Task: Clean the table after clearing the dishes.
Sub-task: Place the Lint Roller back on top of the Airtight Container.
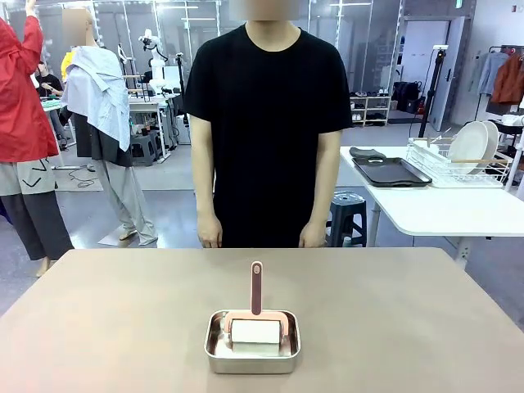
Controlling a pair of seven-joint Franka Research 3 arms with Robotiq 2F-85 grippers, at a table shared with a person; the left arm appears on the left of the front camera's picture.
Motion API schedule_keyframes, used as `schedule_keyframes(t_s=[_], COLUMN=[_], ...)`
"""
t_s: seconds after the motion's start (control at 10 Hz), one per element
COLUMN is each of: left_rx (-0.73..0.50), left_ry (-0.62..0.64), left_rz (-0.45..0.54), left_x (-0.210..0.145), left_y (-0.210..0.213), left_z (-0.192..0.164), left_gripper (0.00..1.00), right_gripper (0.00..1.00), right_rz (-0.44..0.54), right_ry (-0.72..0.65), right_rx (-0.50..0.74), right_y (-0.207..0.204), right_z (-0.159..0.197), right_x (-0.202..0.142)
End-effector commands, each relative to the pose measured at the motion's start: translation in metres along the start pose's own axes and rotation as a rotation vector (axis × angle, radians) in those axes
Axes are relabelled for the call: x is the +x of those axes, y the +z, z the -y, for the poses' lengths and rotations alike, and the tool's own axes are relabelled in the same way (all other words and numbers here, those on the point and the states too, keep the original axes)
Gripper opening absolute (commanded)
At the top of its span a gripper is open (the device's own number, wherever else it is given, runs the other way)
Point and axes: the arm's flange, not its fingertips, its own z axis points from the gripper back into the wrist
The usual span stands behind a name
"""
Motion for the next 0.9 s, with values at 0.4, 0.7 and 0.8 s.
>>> schedule_keyframes(t_s=[0.4, 0.7, 0.8], left_rx=[0.012, 0.012, 0.012], left_ry=[0.005, 0.005, 0.005], left_rz=[-0.004, -0.004, -0.004], left_x=[0.0005, 0.0005, 0.0005], left_y=[0.0021, 0.0021, 0.0021], left_z=[0.0011, 0.0011, 0.0011], left_gripper=[1.0, 1.0, 1.0], right_gripper=[1.0, 1.0, 1.0], right_rz=[-0.006, -0.006, -0.006], right_ry=[-0.003, -0.003, -0.003], right_rx=[-0.01, -0.01, -0.01], right_y=[0.0052, 0.0052, 0.0052], right_z=[-0.0029, -0.0029, -0.0029], right_x=[-0.0016, -0.0016, -0.0016])
